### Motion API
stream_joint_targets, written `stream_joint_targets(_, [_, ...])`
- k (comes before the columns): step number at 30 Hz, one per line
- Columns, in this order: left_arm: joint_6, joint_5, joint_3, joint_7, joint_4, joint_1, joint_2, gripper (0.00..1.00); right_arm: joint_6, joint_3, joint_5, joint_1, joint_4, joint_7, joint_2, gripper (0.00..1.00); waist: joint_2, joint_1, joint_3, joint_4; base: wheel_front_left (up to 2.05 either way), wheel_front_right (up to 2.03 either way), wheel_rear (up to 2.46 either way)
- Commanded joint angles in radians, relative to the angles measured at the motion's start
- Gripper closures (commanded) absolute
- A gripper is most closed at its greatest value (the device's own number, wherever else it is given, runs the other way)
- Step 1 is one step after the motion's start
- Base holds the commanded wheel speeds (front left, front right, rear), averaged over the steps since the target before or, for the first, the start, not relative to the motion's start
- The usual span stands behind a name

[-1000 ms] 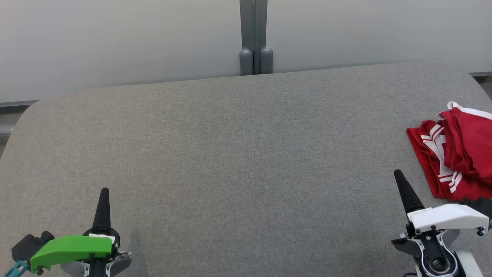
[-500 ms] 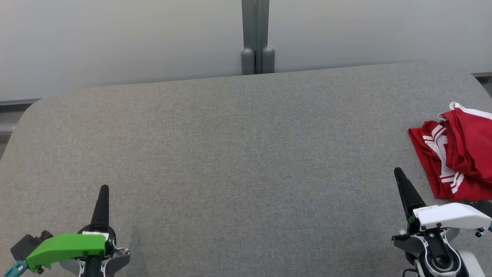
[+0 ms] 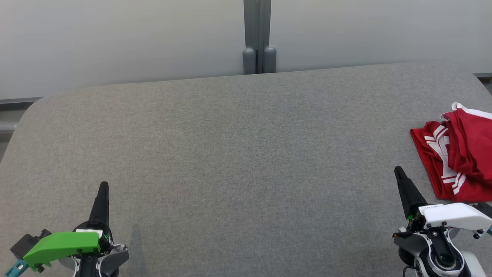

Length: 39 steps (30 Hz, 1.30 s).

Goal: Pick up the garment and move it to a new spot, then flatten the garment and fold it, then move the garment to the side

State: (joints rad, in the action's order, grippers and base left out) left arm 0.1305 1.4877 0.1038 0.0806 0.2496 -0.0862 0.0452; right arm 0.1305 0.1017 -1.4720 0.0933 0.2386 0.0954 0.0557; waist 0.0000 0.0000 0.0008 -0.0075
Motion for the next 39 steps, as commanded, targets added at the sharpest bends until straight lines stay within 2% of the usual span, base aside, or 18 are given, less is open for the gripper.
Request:
stream_joint_targets(1, [0.000, 0.018, 0.005, 0.005, -0.006, -0.023, 0.008, 1.00, 0.000, 0.004, -0.022, 0.015, 0.001, 0.004, 0.000, 1.00, 0.0000, 0.0000, 0.000, 0.001, 0.00, 0.00, 0.00])
stream_joint_targets(19, [0.000, 0.131, 0.013, 0.038, -0.006, -0.030, 0.009, 1.00, 0.000, 0.015, -0.147, 0.019, 0.008, 0.021, -0.006, 1.00, 0.0000, 0.0000, 0.002, 0.007, 0.00, 0.00, 0.00])
stream_joint_targets(39, [0.000, 0.126, 0.012, 0.037, -0.005, -0.028, 0.008, 1.00, 0.000, 0.014, -0.144, 0.018, 0.008, 0.021, -0.006, 1.00, 0.0000, 0.0000, 0.002, 0.007, 0.00, 0.00, 0.00])
